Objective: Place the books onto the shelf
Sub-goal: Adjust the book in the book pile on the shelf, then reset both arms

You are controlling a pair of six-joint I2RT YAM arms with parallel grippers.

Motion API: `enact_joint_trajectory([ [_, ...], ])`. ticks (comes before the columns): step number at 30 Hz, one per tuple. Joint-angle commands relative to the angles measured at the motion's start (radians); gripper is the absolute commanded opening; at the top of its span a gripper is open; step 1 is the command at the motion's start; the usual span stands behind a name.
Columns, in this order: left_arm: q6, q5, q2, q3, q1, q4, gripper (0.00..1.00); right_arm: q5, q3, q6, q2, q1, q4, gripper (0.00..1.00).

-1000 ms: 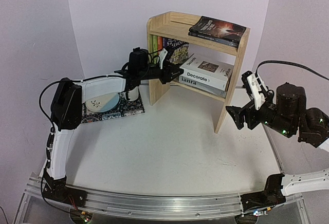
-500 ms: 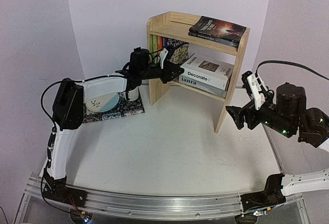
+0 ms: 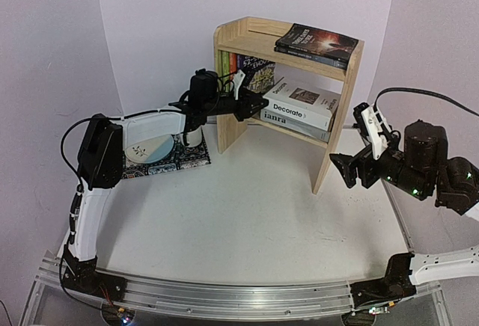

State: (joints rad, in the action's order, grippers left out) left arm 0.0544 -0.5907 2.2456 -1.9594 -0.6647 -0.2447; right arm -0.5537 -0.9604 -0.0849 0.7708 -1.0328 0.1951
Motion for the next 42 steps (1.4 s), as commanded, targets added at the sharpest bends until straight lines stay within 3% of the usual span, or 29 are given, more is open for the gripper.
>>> enact_joint_trajectory([
  [1, 0.008, 0.012, 0.003, -0.043, -0.003, -0.034, 0.31, -0.011, -0.037, 0.010, -0.011, 0.000, -0.005, 0.98],
  [6, 0.008, 0.011, -0.007, -0.036, -0.002, -0.034, 0.33, -0.007, -0.040, 0.011, -0.008, 0.001, -0.005, 0.98],
  [13, 0.021, 0.002, -0.074, 0.025, -0.002, -0.035, 0.46, 0.000, -0.035, 0.019, -0.009, 0.000, -0.006, 0.98],
  [26, 0.003, 0.044, -0.305, 0.285, -0.003, -0.034, 0.49, 0.081, 0.005, 0.061, 0.013, -0.001, -0.005, 0.98],
  [34, -0.127, 0.155, -0.546, 0.607, -0.003, -0.035, 0.74, 0.067, 0.132, 0.109, 0.071, 0.000, -0.092, 0.98],
  [37, -0.154, 0.183, -0.618, 0.708, -0.003, -0.035, 0.78, 0.050, 0.208, 0.139, 0.076, 0.000, -0.167, 0.98],
  [39, -0.166, 0.204, -0.662, 0.777, -0.004, -0.035, 0.82, -0.002, 0.273, 0.169, 0.080, 0.000, -0.248, 0.98],
  [41, -0.183, 0.226, -0.701, 0.846, -0.004, -0.036, 0.97, -0.103, 0.334, 0.229, 0.101, 0.001, -0.304, 0.98],
  [42, -0.188, 0.235, -0.713, 0.876, -0.004, -0.036, 0.99, -0.144, 0.355, 0.258, 0.117, 0.005, -0.313, 0.98],
])
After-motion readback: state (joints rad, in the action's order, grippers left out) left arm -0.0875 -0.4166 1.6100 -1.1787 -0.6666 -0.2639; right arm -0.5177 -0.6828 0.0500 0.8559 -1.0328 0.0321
